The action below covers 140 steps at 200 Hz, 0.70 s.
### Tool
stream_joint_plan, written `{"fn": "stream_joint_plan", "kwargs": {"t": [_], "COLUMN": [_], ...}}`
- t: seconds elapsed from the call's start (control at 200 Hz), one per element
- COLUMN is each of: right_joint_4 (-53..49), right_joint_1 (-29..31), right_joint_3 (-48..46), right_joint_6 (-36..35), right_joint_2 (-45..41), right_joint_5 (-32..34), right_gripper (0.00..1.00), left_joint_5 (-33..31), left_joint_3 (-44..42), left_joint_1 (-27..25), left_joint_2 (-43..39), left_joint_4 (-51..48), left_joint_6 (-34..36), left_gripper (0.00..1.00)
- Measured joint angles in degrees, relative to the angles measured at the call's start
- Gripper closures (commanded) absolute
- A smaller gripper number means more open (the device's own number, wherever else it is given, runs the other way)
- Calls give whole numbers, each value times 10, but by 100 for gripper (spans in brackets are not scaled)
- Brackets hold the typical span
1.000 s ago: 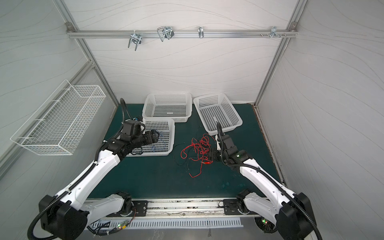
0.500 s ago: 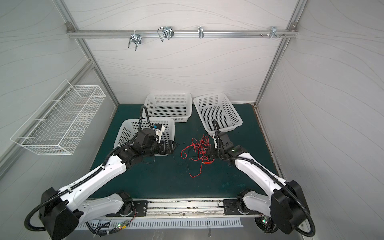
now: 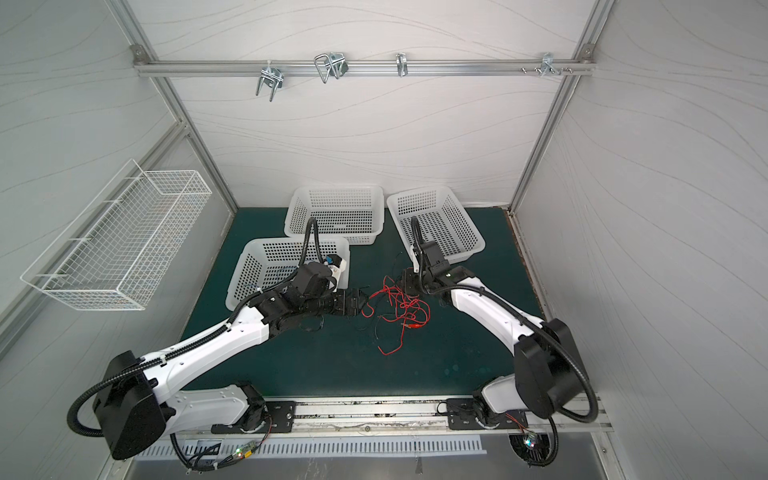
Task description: Untangle the cables
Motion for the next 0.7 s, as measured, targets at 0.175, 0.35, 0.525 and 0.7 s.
{"fn": "stream_joint_plan", "kwargs": {"t": [0.175, 0.35, 0.525, 0.7], "right_joint_4": [28, 42, 45, 43], "right_joint_1": [0, 0, 0, 0], "right_joint_3": [51, 116, 171, 191], "right_joint_6": [0, -4, -7, -7], "right_joint_2": [89, 177, 245, 269], "right_joint_5": [4, 3, -1, -11], "right_gripper": [51, 55, 79, 100], "left_joint_5": [-13, -27, -39, -46], "left_joint_3": [0, -1, -5, -10], "left_joint_1": [-5, -7, -7, -7], "left_joint_2": [0, -13, -30, -37], "left_joint_4": [-1, -4, -9, -17], "left_joint_6": [-1, -5, -11, -12], "left_gripper": [1, 1, 1, 1]}}
